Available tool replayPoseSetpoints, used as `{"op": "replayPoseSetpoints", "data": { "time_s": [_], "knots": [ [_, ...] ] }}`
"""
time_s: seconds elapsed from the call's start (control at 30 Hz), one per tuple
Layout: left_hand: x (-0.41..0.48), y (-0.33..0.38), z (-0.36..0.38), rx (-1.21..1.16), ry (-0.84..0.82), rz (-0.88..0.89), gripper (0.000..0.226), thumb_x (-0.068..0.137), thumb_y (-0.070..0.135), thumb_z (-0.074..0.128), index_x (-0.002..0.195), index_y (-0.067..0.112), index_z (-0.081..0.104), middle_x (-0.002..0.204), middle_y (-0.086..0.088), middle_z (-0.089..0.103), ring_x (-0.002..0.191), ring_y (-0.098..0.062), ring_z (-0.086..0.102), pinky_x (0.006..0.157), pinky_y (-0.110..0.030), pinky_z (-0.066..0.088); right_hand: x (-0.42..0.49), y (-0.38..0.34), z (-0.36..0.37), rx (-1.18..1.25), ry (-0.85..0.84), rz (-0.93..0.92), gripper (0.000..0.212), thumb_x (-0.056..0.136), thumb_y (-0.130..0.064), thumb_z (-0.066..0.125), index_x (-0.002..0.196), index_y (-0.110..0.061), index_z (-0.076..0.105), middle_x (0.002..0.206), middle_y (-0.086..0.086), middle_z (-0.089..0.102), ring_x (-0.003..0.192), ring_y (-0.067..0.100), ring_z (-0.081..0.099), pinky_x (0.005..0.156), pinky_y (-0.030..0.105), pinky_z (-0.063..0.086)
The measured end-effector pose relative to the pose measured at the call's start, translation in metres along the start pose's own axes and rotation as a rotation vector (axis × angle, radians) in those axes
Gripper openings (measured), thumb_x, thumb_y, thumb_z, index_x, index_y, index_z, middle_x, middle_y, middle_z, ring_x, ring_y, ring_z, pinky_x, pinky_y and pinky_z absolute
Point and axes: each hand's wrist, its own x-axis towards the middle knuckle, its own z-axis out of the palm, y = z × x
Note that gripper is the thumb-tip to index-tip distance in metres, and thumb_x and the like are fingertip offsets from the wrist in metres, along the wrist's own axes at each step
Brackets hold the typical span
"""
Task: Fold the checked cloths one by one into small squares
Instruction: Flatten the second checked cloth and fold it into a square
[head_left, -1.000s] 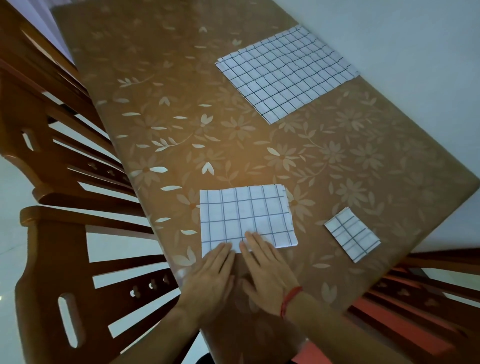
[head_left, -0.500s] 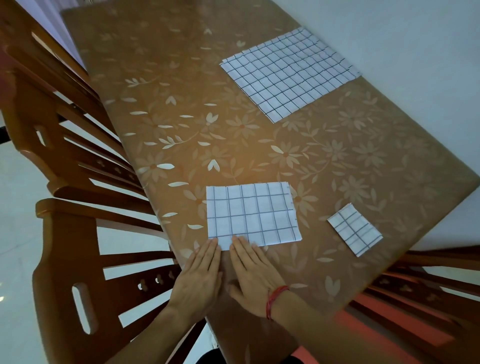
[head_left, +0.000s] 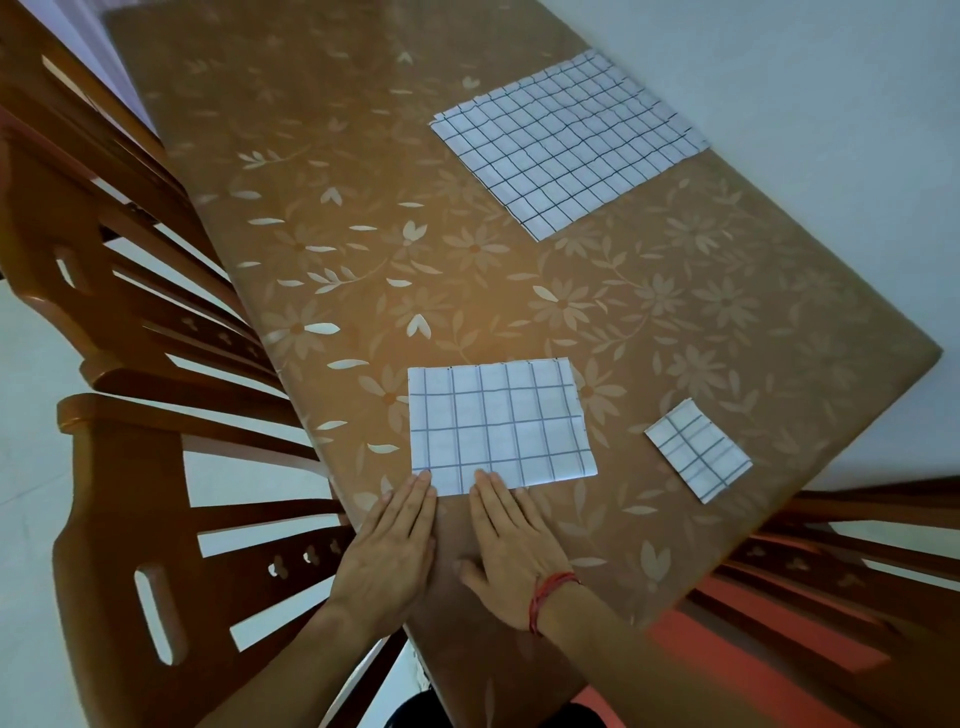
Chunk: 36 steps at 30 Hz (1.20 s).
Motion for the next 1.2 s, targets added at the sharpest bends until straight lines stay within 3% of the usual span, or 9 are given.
{"op": "replayPoseSetpoints", "data": {
  "time_s": [0.2,0.37,0.57,0.63,0.73,0.87,1.1,1.2],
  "knots": [
    [0.002,0.004,-0.001,-0.018,0.004,-0.037,0.055,0.099,0.027,0.025,0.142,-0.003,0.041,0.151,-0.020,0.036,0.143,-0.029,0.030,0.112,-0.044,0.022,-0.017,0.040,-0.004,-0.009,-0.006,0.092,0.079,0.091,-0.055,0.035,0.148,-0.001,0.026,0.158,0.014,0.019,0.147,0.026,0.013,0.113,0.043,0.008],
    [0.001,0.004,-0.003,-0.010,0.015,-0.037,0.055,0.098,0.027,0.025,0.141,-0.003,0.042,0.151,-0.019,0.036,0.143,-0.029,0.031,0.112,-0.044,0.023,-0.030,0.070,-0.010,0.010,-0.070,0.191,0.081,0.094,-0.058,0.016,0.150,-0.006,-0.010,0.156,0.006,-0.022,0.145,0.019,-0.022,0.118,0.038,-0.011],
    [0.002,0.004,-0.001,-0.011,-0.005,-0.053,0.056,0.098,0.028,0.025,0.143,-0.002,0.040,0.153,-0.018,0.033,0.144,-0.028,0.028,0.113,-0.043,0.021,-0.035,0.080,-0.009,0.028,-0.087,0.252,0.082,0.093,-0.060,0.013,0.147,-0.004,-0.012,0.155,0.006,-0.023,0.145,0.018,-0.022,0.119,0.038,-0.011],
    [0.002,0.004,-0.001,-0.007,-0.011,-0.053,0.056,0.098,0.028,0.026,0.143,-0.002,0.039,0.153,-0.019,0.033,0.144,-0.028,0.027,0.113,-0.043,0.021,-0.035,0.079,-0.007,0.038,-0.062,0.259,0.081,0.092,-0.059,0.012,0.147,-0.004,-0.010,0.156,0.007,-0.020,0.146,0.019,-0.019,0.119,0.040,-0.007],
    [0.002,0.003,0.000,-0.004,-0.015,-0.041,0.056,0.098,0.027,0.025,0.143,-0.003,0.040,0.153,-0.019,0.033,0.144,-0.029,0.028,0.113,-0.045,0.021,-0.034,0.077,-0.008,0.039,-0.009,0.280,0.079,0.094,-0.056,0.015,0.151,-0.003,0.008,0.161,0.010,-0.001,0.148,0.021,-0.004,0.120,0.041,0.001],
    [0.002,0.003,-0.002,-0.015,-0.012,-0.045,0.055,0.097,0.025,0.025,0.141,-0.002,0.044,0.151,-0.019,0.036,0.142,-0.028,0.032,0.113,-0.044,0.021,-0.021,0.076,-0.022,0.047,0.138,0.328,0.068,0.095,-0.052,0.030,0.144,-0.006,0.037,0.147,0.009,0.041,0.134,0.025,0.039,0.112,0.040,0.031],
    [0.002,0.004,-0.001,-0.031,-0.026,-0.066,0.056,0.096,0.026,0.026,0.143,-0.001,0.041,0.153,-0.017,0.034,0.144,-0.027,0.027,0.112,-0.044,0.022,0.039,0.087,-0.060,0.375,0.263,0.608,0.064,0.084,-0.046,0.057,0.137,-0.014,0.040,0.131,0.009,0.048,0.120,0.027,0.043,0.101,0.043,0.038],
    [0.003,0.005,-0.003,-0.042,-0.027,-0.077,0.055,0.097,0.026,0.026,0.144,0.000,0.040,0.153,-0.016,0.034,0.145,-0.026,0.026,0.111,-0.044,0.022,0.061,0.093,-0.069,0.414,0.200,0.709,0.067,0.076,-0.052,0.066,0.128,-0.013,0.049,0.125,0.010,0.052,0.117,0.030,0.046,0.097,0.042,0.040]
  ]
}}
